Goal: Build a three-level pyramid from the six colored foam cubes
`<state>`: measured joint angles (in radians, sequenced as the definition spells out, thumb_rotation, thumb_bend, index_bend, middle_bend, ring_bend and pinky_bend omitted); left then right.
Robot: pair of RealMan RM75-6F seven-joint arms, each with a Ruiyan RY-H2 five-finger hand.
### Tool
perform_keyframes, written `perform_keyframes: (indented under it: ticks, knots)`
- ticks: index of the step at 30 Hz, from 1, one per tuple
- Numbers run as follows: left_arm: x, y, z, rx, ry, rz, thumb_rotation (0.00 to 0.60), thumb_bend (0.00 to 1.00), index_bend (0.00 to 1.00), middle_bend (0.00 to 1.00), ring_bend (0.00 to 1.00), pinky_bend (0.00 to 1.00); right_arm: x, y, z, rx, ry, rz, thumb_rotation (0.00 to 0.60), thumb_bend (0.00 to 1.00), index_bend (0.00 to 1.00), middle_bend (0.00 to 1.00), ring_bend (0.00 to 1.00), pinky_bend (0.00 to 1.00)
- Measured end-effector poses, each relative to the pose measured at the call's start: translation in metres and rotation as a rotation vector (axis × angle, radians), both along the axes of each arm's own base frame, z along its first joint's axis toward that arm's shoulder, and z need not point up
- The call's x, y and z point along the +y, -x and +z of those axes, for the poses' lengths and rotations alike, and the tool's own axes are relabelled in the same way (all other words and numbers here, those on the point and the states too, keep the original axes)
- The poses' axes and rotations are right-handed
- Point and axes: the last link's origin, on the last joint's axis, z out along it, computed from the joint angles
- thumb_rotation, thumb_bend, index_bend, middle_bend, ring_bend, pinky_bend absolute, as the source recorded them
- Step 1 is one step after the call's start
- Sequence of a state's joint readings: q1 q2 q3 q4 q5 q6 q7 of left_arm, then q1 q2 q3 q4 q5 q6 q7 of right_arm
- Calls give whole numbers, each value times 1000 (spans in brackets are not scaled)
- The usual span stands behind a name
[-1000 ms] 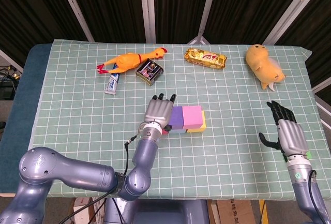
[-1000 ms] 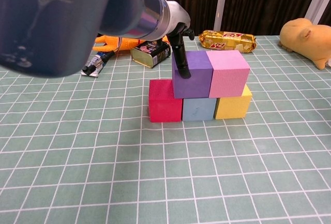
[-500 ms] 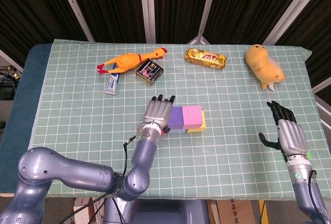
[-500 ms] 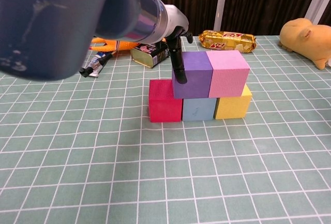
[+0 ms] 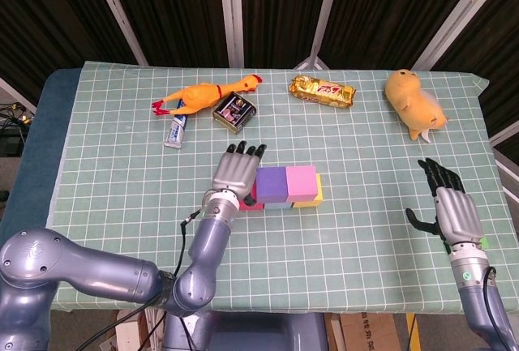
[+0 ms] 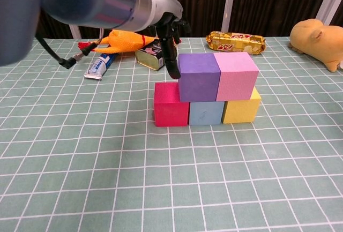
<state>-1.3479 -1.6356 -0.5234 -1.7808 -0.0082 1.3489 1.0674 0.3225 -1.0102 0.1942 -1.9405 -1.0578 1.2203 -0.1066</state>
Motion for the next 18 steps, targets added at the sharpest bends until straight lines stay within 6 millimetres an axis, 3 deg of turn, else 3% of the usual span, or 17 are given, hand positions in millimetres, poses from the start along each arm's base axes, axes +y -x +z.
perform_keyframes:
  ticks: [8,18]
  knots:
    - [4,14,7,19,-24,1,600,186,0,119,31,89,0,0,1,-4,3,-1,600,365,0,0,0,0]
    - [11,14,-5,23,-40,-5,600,255,0,119,31,89,-1,0,1,-9,7,-6,600,364,0,0,0,0]
